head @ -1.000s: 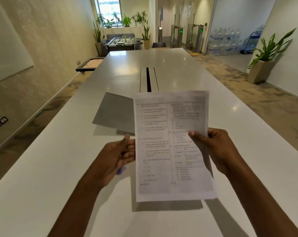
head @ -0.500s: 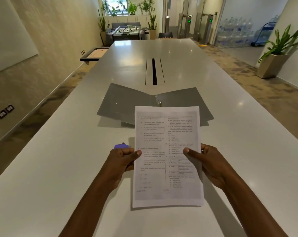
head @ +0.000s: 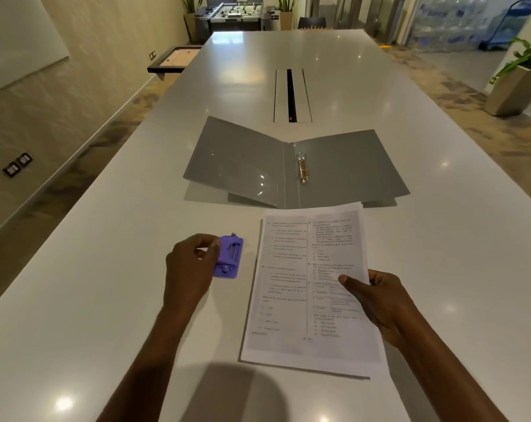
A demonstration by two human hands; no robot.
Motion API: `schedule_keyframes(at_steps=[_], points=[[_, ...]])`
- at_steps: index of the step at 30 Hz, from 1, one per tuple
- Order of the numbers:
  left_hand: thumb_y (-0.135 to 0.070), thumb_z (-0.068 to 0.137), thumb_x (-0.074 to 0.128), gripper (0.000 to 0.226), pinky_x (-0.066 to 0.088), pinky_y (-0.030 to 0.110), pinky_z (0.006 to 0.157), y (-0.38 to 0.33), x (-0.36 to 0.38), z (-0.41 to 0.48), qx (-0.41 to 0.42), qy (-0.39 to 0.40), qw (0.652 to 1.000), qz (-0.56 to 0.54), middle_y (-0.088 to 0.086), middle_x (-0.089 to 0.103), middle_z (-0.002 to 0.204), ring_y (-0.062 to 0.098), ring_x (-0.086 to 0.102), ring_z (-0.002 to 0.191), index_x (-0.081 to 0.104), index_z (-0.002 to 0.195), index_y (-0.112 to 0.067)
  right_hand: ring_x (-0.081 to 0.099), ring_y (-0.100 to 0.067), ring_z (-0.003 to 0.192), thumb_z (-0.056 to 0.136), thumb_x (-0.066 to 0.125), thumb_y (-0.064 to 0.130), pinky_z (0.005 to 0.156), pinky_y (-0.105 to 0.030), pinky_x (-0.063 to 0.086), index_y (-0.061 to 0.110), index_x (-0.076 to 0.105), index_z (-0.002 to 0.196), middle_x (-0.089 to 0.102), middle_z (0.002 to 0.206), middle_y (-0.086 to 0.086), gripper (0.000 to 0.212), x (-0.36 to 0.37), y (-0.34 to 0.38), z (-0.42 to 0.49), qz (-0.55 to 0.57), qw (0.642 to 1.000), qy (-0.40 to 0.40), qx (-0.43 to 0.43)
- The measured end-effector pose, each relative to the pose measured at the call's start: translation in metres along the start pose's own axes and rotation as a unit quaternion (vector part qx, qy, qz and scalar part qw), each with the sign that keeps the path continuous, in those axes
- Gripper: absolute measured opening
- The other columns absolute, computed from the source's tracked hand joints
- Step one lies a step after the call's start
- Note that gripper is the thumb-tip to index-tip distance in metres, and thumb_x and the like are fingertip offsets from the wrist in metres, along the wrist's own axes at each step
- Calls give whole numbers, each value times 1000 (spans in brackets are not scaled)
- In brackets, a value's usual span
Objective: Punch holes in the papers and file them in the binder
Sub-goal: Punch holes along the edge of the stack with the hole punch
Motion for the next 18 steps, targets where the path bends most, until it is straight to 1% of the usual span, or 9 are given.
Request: schedule_keyframes(at_steps=[2,4,5,7,10,12,14,16,18], points=[[-25,102,67,25,48,15,70,9,3,14,-20,9,999,26,5,78,110,20,71,93,77,118,-8,80,-29,83,90,77,9,64,-35,65,3,76,109,82,96,-11,21,7,-4,3,11,1000,-4,4],[-32,102,66,37,55,27,83,19,9,25,-47,35,997,46,9,76,119,25,71,104,74,127,-6,80,-28,83,90,77,8,62,-33,65,3,75,109,82,97,-11,20,14,-7,6,23,1000,-5,8],[-34,102,65,39,56,35,87,24,13,30,-55,50,996,57,11,77,117,28,72,105,74,126,-4,80,-28,83,90,77,8,62,-34,65,3,75,109,82,98,-11,20,18,-8,8,26,1000,-6,11],[-36,104,62,38,56,41,84,28,20,37,-53,82,994,56,15,80,103,33,74,97,78,112,-3,80,-28,84,90,77,9,66,-36,65,4,75,111,81,100,-11,21,24,-11,14,24,1000,-8,13],[-36,103,63,39,51,31,70,30,23,44,-61,106,992,38,17,80,88,35,75,86,81,96,-2,80,-27,83,90,76,8,66,-36,65,3,75,112,82,99,-9,22,32,-11,21,23,1000,-16,10],[-37,101,66,41,49,31,68,33,24,48,-60,111,991,32,19,79,85,37,73,81,80,90,0,80,-25,82,90,76,8,62,-33,64,4,75,111,82,98,-8,21,37,-10,26,26,999,-16,9],[-40,99,69,41,48,32,67,36,25,51,-61,111,992,24,18,79,81,31,67,70,81,86,-3,80,-24,83,91,76,7,62,-31,64,4,75,112,82,98,-8,21,40,-7,31,36,999,-11,11],[-41,98,70,39,48,32,67,38,24,52,-63,113,991,18,13,79,78,22,65,68,82,84,-7,80,-25,85,91,76,8,64,-32,64,4,75,113,82,99,-8,23,43,-6,35,36,999,-6,13],[-40,98,71,36,49,30,68,37,24,52,-69,115,991,13,9,80,78,19,66,69,82,85,-9,80,-25,86,91,76,9,65,-32,65,5,75,113,82,101,-8,22,45,-6,39,32,999,-5,14]])
Point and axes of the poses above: each hand's wrist, its own z-axis towards the middle knuckle, its own x-axis out of the palm, y = z × x, the point moved 4 cm from there along z, towards the middle knuckle
